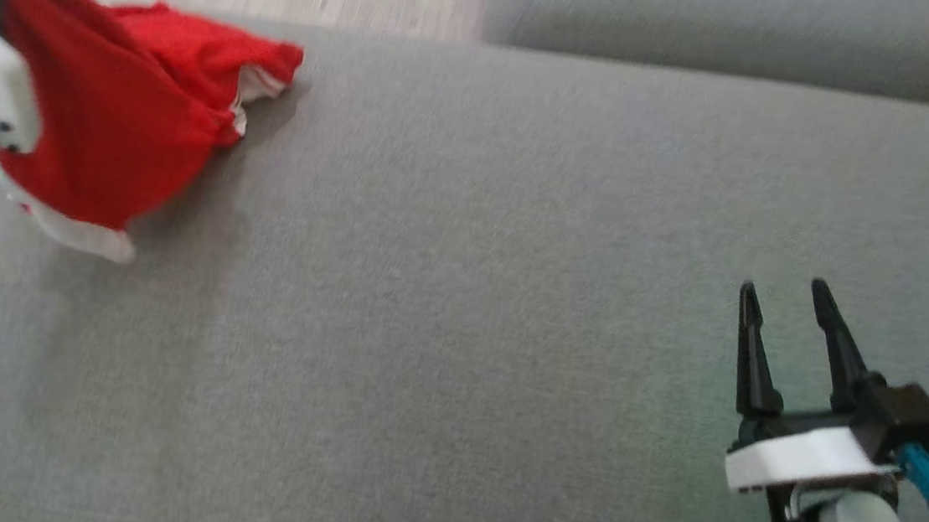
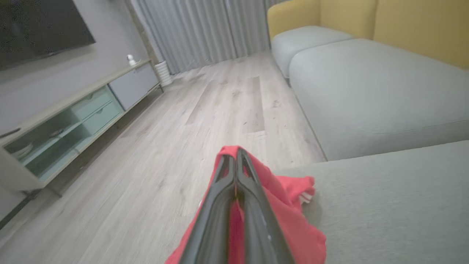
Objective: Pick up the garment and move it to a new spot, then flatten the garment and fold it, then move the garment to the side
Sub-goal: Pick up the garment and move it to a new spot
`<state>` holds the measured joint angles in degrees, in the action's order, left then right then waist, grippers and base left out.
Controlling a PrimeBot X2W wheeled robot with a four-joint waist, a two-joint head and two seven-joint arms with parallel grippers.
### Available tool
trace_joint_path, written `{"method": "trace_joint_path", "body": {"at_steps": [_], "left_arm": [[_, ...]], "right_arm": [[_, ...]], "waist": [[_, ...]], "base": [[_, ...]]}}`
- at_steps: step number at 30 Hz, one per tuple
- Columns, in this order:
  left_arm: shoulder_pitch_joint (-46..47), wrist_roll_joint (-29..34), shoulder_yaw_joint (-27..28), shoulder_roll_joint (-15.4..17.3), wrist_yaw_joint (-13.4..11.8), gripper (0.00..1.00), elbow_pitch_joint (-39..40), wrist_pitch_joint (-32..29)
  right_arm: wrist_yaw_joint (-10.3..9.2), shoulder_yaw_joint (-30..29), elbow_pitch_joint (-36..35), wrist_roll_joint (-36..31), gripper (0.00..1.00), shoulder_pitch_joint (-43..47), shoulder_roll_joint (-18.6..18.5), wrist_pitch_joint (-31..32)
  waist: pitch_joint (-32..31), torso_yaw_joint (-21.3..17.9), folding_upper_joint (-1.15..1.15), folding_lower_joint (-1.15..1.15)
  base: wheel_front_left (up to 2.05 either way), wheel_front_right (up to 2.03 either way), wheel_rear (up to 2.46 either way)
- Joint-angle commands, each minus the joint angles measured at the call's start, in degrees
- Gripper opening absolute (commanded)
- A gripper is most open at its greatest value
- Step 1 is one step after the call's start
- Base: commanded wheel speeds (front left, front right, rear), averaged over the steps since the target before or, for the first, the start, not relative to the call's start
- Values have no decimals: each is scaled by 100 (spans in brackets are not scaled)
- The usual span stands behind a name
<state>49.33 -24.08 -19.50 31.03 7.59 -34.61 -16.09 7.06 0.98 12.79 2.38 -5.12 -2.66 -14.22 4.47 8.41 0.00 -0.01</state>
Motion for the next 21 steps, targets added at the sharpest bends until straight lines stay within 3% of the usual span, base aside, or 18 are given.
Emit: {"method": "trace_joint_path", "body": {"at_steps": [1,7,13,21], "left_arm": [[452,-95,30,341,-12,0,380,-29],[630,-531,-710,120,-11,0,1256,-141],[687,-1075,-1225,-495,-11,0,1866,21],[43,-1465,-1550,-1219,-65,0,1579,409]], "right_arm": [[43,89,-129,61,100,-36,-21,-72],[43,-26,-185,184,100,146,-21,-76],[43,-68,-243,255,100,219,-21,-77],[43,23,-313,310,100,131,-21,-77]], "waist": [[-333,-249,0,1],[-607,-719,0,1],[-611,-1256,0,1],[-274,-1841,0,1]], "base": [[0,0,0],[0,0,0],[0,0,0],[0,0,0]]}}
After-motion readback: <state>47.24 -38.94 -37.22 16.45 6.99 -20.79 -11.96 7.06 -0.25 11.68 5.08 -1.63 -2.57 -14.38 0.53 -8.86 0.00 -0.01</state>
